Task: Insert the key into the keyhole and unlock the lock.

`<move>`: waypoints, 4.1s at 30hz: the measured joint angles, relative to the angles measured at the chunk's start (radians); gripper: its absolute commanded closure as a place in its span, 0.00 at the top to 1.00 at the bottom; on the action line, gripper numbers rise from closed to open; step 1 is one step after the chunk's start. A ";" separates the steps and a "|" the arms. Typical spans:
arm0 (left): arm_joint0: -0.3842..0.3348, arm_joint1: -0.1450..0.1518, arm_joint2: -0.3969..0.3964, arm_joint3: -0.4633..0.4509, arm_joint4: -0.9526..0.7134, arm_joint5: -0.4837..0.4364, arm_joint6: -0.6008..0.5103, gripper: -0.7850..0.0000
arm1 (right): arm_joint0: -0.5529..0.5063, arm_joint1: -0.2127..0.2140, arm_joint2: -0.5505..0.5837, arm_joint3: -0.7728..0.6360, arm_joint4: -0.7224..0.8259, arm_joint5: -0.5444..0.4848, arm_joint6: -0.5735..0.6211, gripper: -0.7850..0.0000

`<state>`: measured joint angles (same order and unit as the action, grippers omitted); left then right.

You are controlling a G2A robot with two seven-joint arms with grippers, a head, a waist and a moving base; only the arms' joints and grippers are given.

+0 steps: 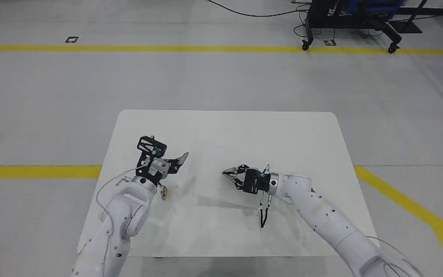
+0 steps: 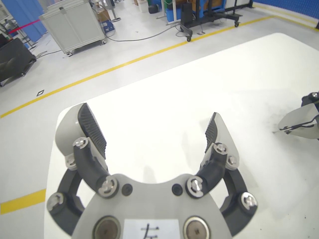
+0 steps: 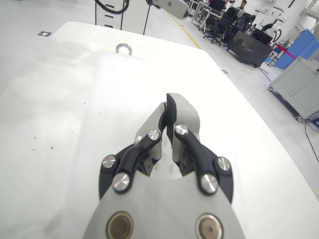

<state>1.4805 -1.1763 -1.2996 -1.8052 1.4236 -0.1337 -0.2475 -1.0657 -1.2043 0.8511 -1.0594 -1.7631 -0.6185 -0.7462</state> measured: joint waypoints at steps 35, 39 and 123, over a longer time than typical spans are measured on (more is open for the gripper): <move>-0.044 -0.012 -0.026 -0.027 0.086 -0.008 -0.038 1.00 | -0.003 0.019 0.008 -0.004 0.000 -0.034 -0.065 0.00; -0.045 -0.012 -0.024 -0.026 0.086 -0.007 -0.038 1.00 | -0.003 0.019 0.008 -0.004 0.000 -0.034 -0.065 0.00; -0.060 0.004 -0.149 0.207 -1.298 -0.594 -0.286 1.00 | -0.021 -0.082 -0.035 0.063 0.978 -0.347 0.045 0.00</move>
<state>1.4209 -1.1724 -1.4482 -1.5985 0.1261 -0.7276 -0.5338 -1.0866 -1.2867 0.8165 -0.9961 -0.7856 -0.9658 -0.7012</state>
